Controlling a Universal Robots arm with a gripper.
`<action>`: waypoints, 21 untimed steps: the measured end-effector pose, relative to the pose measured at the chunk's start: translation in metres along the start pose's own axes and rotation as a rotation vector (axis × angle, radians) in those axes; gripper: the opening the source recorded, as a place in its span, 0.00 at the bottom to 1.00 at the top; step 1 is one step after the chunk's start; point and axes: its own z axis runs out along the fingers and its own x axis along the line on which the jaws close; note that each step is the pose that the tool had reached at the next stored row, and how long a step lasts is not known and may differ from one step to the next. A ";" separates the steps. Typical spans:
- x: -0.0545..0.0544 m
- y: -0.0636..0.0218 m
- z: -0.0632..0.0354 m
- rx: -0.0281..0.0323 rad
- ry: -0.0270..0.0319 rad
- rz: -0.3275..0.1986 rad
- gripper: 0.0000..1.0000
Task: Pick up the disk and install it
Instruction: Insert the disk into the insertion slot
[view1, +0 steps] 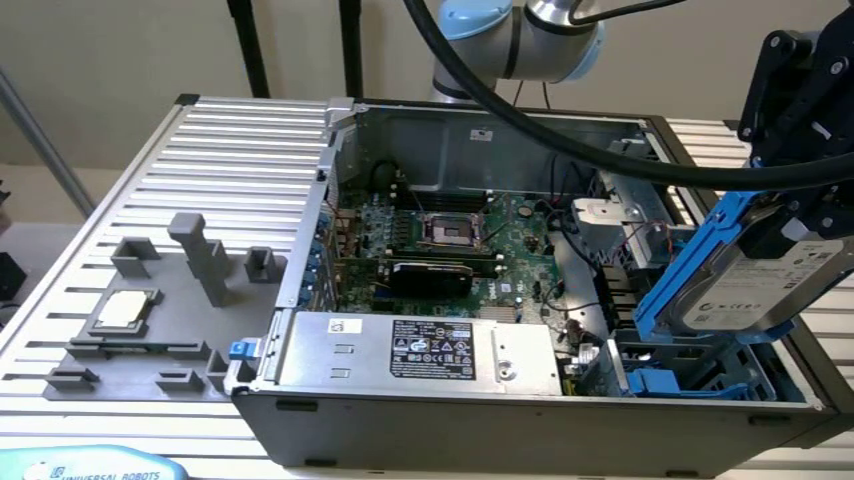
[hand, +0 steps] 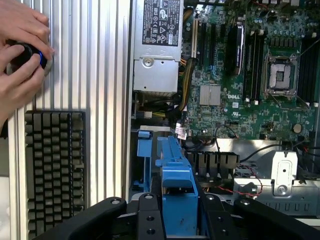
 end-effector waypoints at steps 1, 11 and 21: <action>0.000 0.0000 0.0000 0.0000 0.0001 0.000 0.33; 0.000 0.0000 0.0117 -0.0020 0.0016 0.001 0.33; 0.001 -0.0001 0.0218 -0.0074 0.0016 0.002 0.33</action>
